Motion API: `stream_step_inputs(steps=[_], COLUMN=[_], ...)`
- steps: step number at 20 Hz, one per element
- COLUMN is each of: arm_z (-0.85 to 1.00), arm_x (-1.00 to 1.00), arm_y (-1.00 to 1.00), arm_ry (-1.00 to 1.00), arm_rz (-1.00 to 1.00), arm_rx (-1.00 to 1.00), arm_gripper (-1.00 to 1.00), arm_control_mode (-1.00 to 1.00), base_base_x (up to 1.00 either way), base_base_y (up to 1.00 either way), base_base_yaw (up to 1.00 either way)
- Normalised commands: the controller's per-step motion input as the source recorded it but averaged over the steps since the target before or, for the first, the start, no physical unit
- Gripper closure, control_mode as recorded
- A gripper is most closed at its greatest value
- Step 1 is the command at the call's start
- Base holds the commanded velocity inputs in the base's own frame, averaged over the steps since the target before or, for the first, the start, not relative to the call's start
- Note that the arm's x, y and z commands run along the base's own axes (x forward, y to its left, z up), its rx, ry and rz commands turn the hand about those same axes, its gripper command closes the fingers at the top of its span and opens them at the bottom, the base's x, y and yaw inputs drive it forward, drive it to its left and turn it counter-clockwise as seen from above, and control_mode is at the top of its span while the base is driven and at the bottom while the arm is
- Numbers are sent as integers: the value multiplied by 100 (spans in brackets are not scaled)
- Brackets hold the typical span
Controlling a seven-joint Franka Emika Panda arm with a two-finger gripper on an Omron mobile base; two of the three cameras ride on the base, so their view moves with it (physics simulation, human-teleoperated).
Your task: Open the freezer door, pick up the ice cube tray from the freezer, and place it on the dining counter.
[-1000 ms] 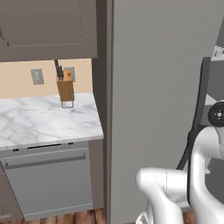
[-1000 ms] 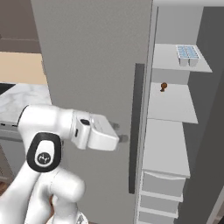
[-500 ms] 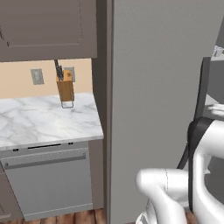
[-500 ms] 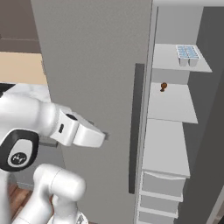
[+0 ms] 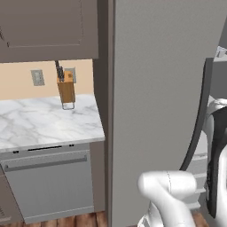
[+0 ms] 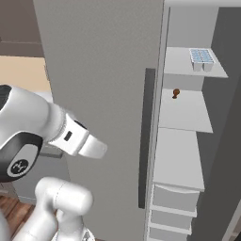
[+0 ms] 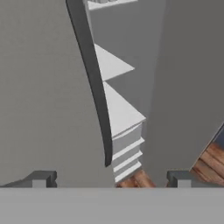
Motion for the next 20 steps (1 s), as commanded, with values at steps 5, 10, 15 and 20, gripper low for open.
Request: stream_step_inputs(steps=[5, 10, 15, 20], arm_z=[0, -8, -2, -2], arm_x=[1, 4, 0, 0], arm_y=[38, 59, 56, 36], arm_ry=[3, 0, 0, 0], arm_rz=[19, 20, 20, 11], arm_rx=[9, 7, 4, -1], arm_gripper=[-100, -100, -100, -100], arm_control_mode=[-100, -100, -100, -100], base_base_x=[0, 0, 0, 0], base_base_y=[0, 0, 0, 0], base_base_yaw=[0, 0, 0, 0])
